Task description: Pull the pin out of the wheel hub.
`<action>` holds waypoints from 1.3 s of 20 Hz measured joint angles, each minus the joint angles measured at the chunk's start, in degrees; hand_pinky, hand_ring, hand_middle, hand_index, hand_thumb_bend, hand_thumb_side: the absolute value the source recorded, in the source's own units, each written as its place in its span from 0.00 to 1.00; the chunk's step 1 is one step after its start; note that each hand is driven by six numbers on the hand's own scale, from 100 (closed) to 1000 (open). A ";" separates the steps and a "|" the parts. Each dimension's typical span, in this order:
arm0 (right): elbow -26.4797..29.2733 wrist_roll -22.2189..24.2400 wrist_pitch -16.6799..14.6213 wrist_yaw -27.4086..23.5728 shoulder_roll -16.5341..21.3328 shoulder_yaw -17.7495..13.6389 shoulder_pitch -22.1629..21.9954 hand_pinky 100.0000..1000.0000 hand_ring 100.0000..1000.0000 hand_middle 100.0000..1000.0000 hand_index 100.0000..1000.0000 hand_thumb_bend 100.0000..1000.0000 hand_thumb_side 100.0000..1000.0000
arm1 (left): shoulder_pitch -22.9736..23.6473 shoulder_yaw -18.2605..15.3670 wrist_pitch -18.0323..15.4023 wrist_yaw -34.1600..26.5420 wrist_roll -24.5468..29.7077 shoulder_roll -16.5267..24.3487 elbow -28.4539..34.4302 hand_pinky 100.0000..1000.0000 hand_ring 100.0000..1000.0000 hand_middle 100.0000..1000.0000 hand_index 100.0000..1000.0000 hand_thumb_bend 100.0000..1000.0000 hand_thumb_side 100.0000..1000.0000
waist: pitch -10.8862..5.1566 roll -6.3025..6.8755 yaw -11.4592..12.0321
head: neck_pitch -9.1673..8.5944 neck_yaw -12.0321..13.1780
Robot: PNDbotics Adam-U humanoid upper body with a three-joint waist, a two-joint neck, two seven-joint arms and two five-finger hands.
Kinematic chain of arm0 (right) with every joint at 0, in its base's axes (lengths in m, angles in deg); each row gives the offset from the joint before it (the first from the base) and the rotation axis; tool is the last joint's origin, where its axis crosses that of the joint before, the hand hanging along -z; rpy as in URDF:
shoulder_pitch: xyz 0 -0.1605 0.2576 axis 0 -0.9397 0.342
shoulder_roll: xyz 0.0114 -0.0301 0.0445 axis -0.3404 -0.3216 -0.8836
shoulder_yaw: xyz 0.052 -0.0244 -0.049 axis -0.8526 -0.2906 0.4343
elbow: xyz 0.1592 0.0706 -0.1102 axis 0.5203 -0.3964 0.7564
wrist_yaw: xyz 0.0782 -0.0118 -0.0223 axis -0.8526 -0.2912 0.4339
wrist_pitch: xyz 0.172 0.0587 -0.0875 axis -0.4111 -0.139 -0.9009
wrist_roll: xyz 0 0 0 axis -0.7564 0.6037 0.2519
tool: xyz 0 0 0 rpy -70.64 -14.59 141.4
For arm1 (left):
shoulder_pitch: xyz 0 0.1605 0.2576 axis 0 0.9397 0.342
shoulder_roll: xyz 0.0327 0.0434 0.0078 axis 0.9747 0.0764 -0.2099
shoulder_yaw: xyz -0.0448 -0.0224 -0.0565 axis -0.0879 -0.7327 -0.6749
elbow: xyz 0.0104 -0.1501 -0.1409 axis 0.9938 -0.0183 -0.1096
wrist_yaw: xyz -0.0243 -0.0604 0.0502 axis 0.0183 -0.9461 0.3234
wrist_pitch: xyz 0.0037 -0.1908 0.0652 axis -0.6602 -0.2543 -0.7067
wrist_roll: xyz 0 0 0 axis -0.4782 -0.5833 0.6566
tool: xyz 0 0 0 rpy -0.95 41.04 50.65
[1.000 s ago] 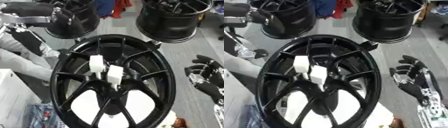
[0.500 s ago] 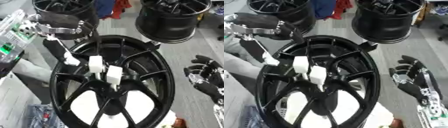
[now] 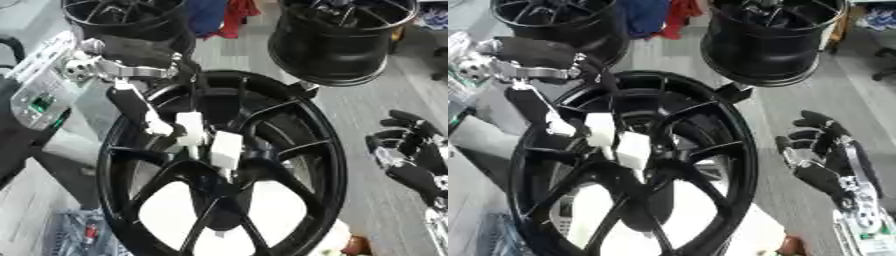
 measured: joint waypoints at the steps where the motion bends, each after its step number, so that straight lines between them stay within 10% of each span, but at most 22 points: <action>1: 0.00 0.00 0.00 0.00 0.00 0.00 0.00 0.57 0.60 0.64 0.78 0.31 0.00 | 0.03 0.28 -0.11 0.15 -0.11 0.00 -0.01 0.61 0.70 0.75 0.86 0.31 0.46 | 0.00 0.00 0.00 | 0.00 0.00; 14: -0.29 0.15 0.00 0.00 0.00 0.01 0.04 0.57 0.60 0.64 0.78 0.31 0.00 | 1.85 1.60 -0.66 2.64 -0.66 -1.23 -2.13 0.53 0.63 0.71 0.83 0.24 0.38 | 0.00 -0.11 -0.19 | 0.00 0.16; 26: -0.32 0.19 -0.03 0.00 0.00 0.01 0.03 0.57 0.60 0.64 0.78 0.31 0.00 | 2.45 2.90 -1.47 0.43 -1.47 -1.48 -2.11 0.22 0.30 0.36 0.58 0.00 0.12 | 0.00 -0.10 -0.25 | 0.00 0.21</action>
